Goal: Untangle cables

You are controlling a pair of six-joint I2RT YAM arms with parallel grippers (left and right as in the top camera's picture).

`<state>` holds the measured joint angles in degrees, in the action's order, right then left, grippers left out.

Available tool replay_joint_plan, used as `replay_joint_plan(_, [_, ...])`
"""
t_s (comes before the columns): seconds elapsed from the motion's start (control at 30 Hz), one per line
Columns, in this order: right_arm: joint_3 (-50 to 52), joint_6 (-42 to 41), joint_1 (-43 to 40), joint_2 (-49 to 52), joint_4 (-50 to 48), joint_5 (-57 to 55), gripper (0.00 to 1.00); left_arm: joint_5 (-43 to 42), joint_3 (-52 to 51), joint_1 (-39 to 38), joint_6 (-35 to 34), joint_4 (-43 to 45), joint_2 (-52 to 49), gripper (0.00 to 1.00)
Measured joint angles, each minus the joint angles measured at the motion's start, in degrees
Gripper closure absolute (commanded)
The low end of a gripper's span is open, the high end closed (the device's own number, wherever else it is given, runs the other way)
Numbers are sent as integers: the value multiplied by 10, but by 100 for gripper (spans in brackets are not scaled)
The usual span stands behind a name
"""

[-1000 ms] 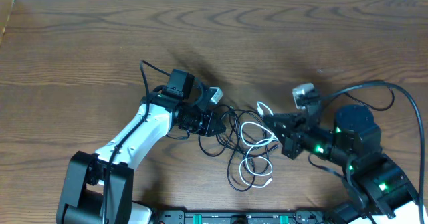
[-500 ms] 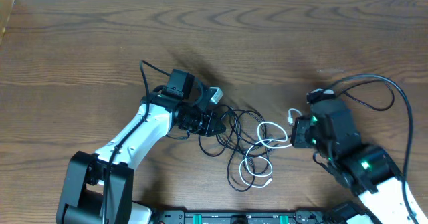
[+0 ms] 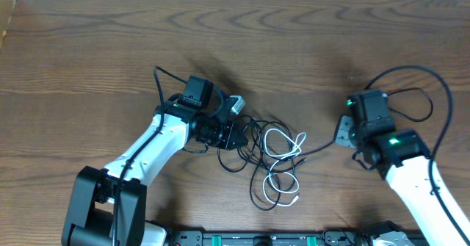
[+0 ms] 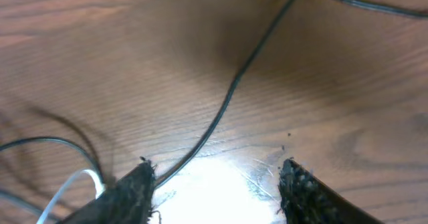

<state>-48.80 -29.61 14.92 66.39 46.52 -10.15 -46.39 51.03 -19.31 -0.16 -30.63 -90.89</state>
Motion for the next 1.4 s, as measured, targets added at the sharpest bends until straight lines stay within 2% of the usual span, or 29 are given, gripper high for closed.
replay_joint_plan(0.13, [-56,62,0,-1,15,109,42,0,0,0,0,0,0,92])
replay_joint_plan(0.3, [-63,116,33,-1,43,264,43,0,0,0,0,0,0,92])
replay_joint_plan(0.5, [-63,138,116,-1,74,336,44,0,0,0,0,0,0,92])
replay_joint_plan(0.8, [-62,140,248,9,83,298,44,0,0,0,-10,0,0,92])
replay_joint_plan(1.03, [-61,140,331,81,78,242,48,0,0,0,-15,0,0,92])
replay_joint_plan(1.4, [-60,133,377,231,76,174,53,0,0,0,-15,0,0,92])
